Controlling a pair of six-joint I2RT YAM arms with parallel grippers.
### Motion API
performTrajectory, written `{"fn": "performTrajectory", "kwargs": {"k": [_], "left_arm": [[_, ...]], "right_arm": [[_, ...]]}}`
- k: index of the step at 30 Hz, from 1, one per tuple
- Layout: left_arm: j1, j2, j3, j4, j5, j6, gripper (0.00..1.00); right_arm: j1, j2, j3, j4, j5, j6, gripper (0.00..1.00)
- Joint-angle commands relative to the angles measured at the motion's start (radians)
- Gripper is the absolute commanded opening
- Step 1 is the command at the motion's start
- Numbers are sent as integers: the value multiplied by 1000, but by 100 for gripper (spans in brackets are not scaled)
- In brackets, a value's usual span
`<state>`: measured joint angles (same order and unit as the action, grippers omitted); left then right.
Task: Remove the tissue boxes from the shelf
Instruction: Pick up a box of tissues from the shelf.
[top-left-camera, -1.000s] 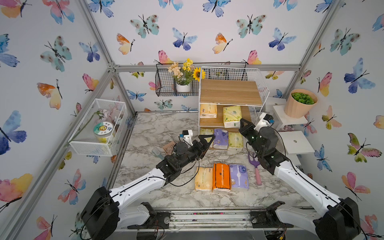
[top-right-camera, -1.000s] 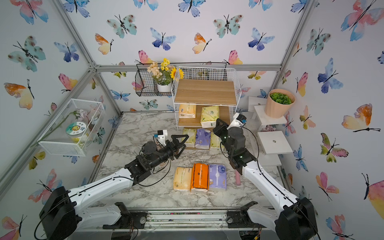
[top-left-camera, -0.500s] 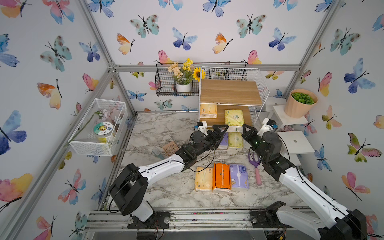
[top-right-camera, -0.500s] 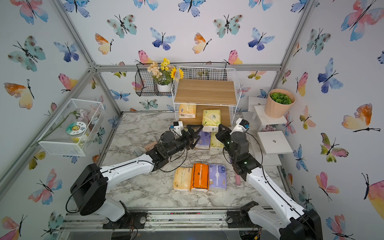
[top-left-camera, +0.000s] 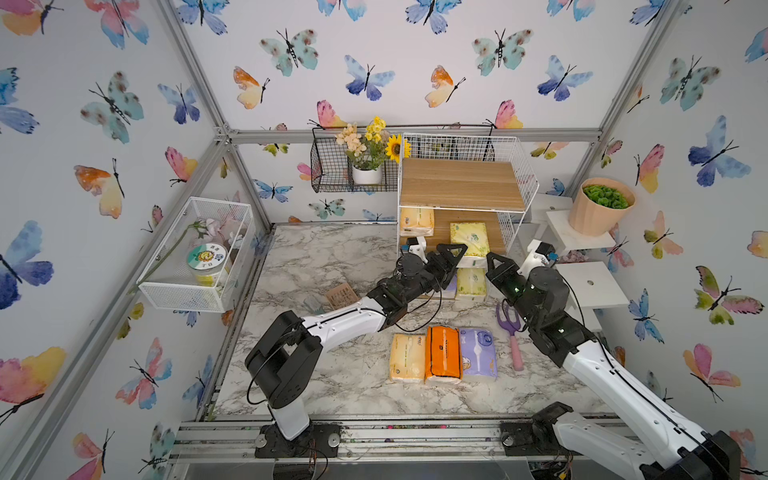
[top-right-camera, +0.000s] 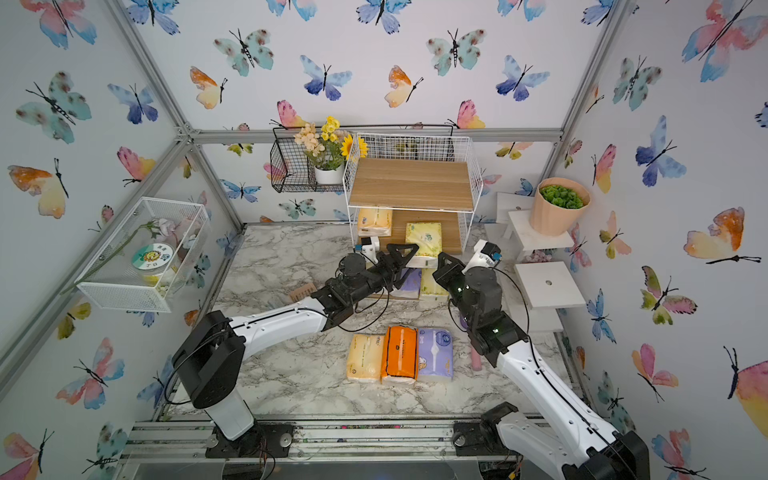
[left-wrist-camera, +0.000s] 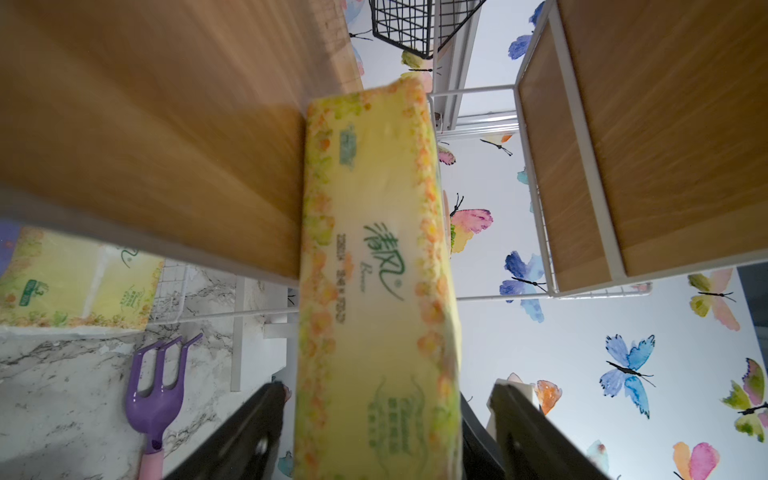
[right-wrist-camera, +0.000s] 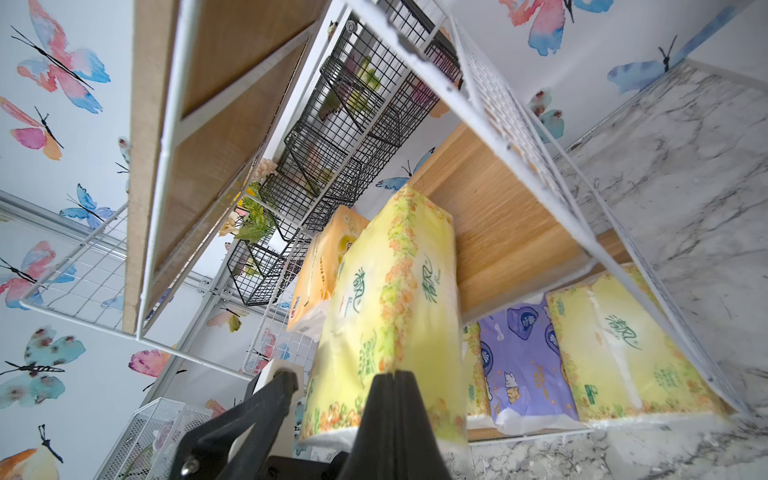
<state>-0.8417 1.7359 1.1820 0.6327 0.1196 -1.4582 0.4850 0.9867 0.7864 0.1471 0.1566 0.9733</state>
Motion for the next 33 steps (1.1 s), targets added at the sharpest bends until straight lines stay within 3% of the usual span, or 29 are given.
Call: {"fn": "performTrajectory", "kwargs": {"k": [1,7,10,11,17,23,29,33], "left_arm": [[-2,26,24,42,32,4,67],[-1,30,27,47,39,17,46],[-1,23,31,43,40,53,42],[-2,20,34,36,40,73,40],[-4,-23,40,-14,64,176,40],[-24,-92,-19,-24,94,233,41],[-28,-230,-154,-19,110,285,41],[-28,-334,-258,-1,127,298,41]], "right_arm": [[-3,-19,-19,-15,-25,20,2],[-3,-31,-18,-41,-11,19,6],[-3,-33,2,-81,6,29,39],[-3,-31,14,-98,6,25,44],[-3,-55,95,-271,-6,-52,62],[-3,-111,131,-401,-24,-106,89],[-4,-169,83,-417,-103,-104,91],[-5,-148,74,-380,-243,-129,94]]}}
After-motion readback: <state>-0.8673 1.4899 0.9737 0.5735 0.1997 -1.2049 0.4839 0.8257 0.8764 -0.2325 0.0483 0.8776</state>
